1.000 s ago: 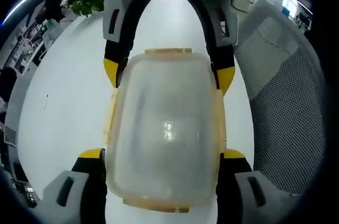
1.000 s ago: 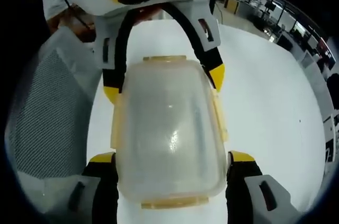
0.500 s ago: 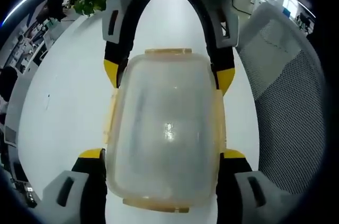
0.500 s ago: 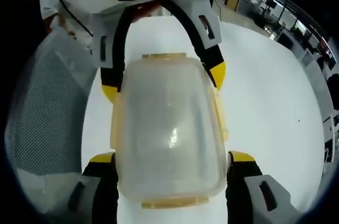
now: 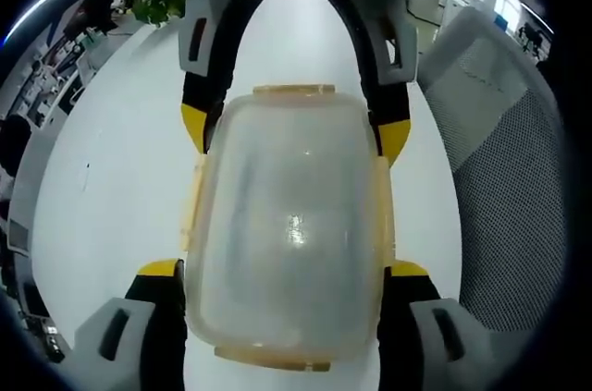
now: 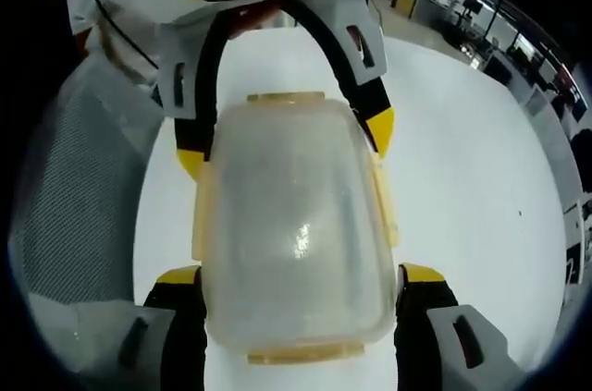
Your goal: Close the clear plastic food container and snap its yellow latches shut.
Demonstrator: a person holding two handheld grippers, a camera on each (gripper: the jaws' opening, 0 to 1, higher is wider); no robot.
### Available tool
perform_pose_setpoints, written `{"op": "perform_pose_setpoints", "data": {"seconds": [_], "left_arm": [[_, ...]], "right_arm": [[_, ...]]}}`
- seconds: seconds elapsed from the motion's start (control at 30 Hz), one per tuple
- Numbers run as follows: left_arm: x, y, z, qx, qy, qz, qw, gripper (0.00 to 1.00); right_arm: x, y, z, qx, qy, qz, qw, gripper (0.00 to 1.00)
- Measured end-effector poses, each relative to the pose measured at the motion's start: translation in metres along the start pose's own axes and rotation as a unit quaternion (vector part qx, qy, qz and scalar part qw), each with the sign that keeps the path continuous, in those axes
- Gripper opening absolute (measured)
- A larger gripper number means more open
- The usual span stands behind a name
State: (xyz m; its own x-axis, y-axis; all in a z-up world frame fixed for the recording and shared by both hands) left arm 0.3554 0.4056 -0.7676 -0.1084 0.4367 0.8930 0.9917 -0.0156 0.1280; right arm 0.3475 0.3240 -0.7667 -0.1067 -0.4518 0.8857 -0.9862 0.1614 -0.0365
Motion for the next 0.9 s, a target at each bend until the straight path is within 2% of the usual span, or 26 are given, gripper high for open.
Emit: {"op": "perform_pose_setpoints", "data": {"seconds": [0.9], "left_arm": [[-0.004,0.029,0.002,0.002,0.001,-0.001,1.0,0.86]], "right_arm": [[-0.003,-0.029,-0.003,0.0,0.004,0.003,1.0,0.85]]}}
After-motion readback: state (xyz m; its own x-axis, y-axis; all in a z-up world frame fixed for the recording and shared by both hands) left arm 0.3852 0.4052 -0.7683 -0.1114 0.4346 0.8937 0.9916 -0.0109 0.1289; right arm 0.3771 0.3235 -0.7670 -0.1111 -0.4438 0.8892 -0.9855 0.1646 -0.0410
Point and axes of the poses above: the point that each gripper's makers call its tool centre point, and the gripper's own axes: x roughly backward along the fingers, y roughly to its left, z roughly out of its underside, the point moved 4 cm from there along x, roughly backward along the fingers, and after that the axes turned 1 degree about -y, right-handed, at the moved point
